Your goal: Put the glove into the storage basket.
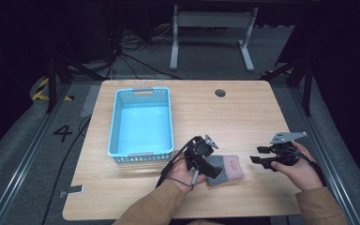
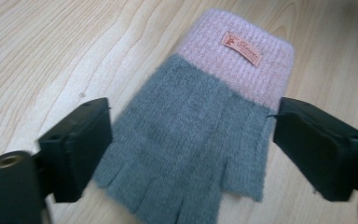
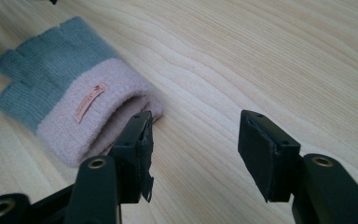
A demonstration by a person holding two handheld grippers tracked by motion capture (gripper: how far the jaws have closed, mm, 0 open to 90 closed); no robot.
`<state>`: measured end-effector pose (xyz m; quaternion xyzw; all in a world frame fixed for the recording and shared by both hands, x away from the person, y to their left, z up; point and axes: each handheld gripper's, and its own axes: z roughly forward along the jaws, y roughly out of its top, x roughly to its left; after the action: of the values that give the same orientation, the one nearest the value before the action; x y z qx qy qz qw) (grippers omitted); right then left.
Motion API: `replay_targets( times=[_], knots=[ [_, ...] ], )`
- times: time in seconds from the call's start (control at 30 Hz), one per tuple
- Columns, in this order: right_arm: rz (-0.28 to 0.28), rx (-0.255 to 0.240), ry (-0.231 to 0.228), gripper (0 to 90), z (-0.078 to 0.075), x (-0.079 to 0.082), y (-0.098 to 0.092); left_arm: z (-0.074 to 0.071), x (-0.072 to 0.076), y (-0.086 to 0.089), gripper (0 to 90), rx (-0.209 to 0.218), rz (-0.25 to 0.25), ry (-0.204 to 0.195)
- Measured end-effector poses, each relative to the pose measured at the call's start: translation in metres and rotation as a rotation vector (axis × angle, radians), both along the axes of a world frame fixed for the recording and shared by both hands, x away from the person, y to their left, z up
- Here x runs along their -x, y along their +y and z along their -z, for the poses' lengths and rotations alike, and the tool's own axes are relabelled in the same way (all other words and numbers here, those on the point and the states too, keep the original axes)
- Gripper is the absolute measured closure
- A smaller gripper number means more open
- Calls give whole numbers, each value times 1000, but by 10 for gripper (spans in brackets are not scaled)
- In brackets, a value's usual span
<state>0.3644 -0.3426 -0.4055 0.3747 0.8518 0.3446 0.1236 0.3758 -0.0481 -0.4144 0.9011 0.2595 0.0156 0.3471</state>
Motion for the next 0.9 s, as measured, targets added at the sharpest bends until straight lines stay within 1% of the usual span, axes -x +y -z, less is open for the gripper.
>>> replay_targets(
  times=[0.03, 0.13, 0.2, 0.3, 0.33, 0.4, 0.5, 0.57, 0.63, 0.73, 0.9],
  knots=[
    [3, -5, 0, 458, 0, 1, 0, 1, -1, -1, 72, -11, 6, -4],
    [1, -8, -1, 458, 0, 3, -2, 7, -1, -6, 39, -30, 6, -3],
    [5, -13, 0, 458, 0, 4, -3, 12, -1, -8, 37, -39, 16, 12],
    [-1, -18, 3, 457, 1, 5, -3, 22, -3, -12, 38, -59, 20, 12],
    [-1, -19, 4, 457, 1, 5, -3, 24, -4, -13, 41, -69, 29, 7],
    [-1, -21, 8, 456, 1, 5, -3, 27, -5, -14, 45, -82, 24, -3],
    [-3, -22, 13, 451, 2, 5, -2, 30, -6, -15, 50, -84, 29, -19],
    [-11, -32, 16, 447, 3, 4, -1, 33, -6, -17, 59, -103, 48, -32],
    [-21, -47, 28, 444, 4, 4, -1, 35, -6, -18, 55, -104, 43, -31],
    [-30, -54, 37, 444, 5, 4, 1, 36, -6, -19, 44, -107, 47, -28],
    [-27, -57, 36, 442, 5, 3, 0, 38, -4, -20, 40, -112, 39, -36]
  ],
)
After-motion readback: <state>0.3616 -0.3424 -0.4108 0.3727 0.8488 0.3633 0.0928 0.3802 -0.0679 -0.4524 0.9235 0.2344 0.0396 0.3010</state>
